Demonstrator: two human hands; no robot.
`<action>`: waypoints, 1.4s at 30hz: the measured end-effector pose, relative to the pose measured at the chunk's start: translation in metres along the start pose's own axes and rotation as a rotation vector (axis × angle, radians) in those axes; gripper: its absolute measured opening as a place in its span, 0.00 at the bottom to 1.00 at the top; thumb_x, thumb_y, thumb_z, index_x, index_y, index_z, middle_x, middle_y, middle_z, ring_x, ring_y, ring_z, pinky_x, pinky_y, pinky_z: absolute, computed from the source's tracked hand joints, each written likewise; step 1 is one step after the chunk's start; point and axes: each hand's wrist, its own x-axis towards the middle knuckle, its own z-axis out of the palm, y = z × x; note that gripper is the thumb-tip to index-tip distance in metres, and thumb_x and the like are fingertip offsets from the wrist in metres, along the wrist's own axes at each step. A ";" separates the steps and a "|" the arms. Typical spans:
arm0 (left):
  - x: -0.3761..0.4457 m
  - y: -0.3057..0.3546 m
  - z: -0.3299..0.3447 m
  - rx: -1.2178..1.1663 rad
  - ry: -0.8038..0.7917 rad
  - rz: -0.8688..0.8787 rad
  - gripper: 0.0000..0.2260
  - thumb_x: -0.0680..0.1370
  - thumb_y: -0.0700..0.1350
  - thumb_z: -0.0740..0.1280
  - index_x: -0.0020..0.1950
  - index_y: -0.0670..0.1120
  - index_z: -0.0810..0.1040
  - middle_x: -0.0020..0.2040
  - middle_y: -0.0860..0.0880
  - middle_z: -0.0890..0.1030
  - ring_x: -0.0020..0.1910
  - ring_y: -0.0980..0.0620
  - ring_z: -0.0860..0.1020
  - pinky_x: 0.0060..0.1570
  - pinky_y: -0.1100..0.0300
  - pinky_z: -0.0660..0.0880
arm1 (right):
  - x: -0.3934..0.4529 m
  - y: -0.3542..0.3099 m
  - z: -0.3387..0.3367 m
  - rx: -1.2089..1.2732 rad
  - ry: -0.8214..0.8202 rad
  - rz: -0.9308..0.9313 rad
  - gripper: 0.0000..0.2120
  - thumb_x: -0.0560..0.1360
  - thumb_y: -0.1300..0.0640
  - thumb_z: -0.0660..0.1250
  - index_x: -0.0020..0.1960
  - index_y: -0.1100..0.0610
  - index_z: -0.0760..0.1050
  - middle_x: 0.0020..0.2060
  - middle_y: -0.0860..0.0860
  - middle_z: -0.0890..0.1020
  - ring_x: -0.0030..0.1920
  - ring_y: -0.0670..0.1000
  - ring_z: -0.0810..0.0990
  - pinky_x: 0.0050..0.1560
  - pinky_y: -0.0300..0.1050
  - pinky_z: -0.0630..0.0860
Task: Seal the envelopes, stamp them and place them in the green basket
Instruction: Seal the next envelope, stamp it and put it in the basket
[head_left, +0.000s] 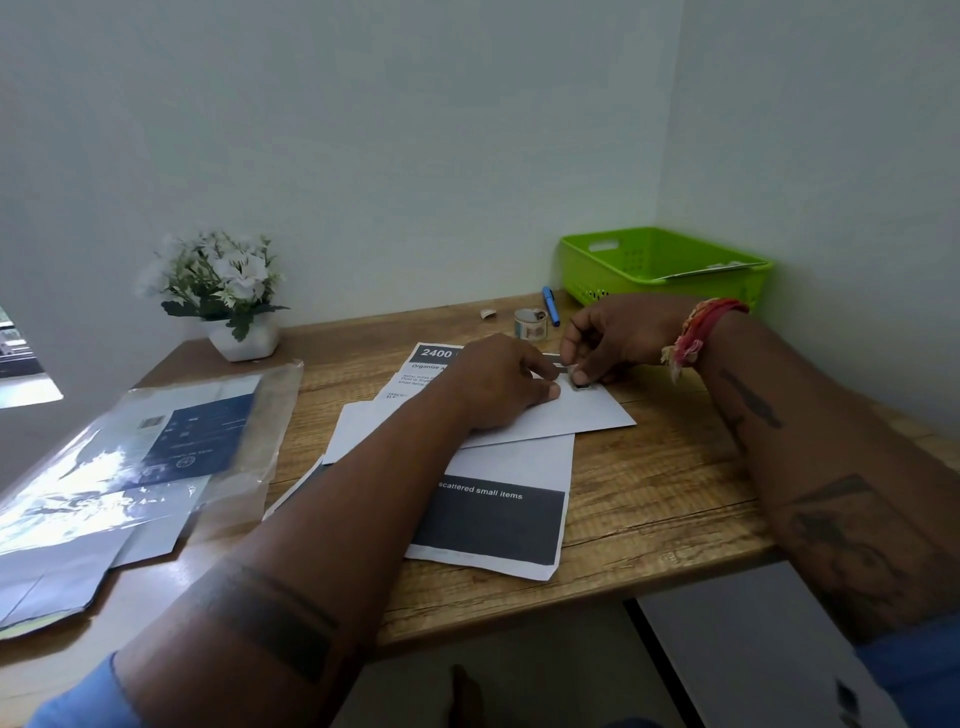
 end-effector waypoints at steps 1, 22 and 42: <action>0.000 0.000 0.000 -0.001 0.000 0.001 0.14 0.77 0.53 0.73 0.62 0.54 0.83 0.56 0.50 0.84 0.54 0.54 0.80 0.55 0.62 0.72 | -0.001 -0.001 0.001 -0.026 0.002 -0.005 0.11 0.70 0.64 0.77 0.48 0.55 0.80 0.41 0.52 0.83 0.41 0.50 0.81 0.40 0.41 0.78; -0.002 0.006 -0.001 0.091 -0.050 0.109 0.14 0.82 0.47 0.64 0.67 0.56 0.80 0.47 0.48 0.79 0.40 0.60 0.72 0.42 0.67 0.65 | -0.014 -0.009 -0.001 -0.373 0.069 0.220 0.23 0.66 0.36 0.76 0.53 0.50 0.81 0.46 0.49 0.82 0.44 0.49 0.76 0.45 0.45 0.71; -0.003 0.006 -0.001 0.097 -0.055 0.104 0.14 0.83 0.47 0.64 0.68 0.55 0.80 0.64 0.47 0.80 0.60 0.50 0.77 0.54 0.65 0.66 | -0.013 -0.018 0.011 -0.556 0.184 0.278 0.24 0.78 0.42 0.65 0.59 0.62 0.79 0.56 0.58 0.82 0.54 0.56 0.79 0.52 0.47 0.71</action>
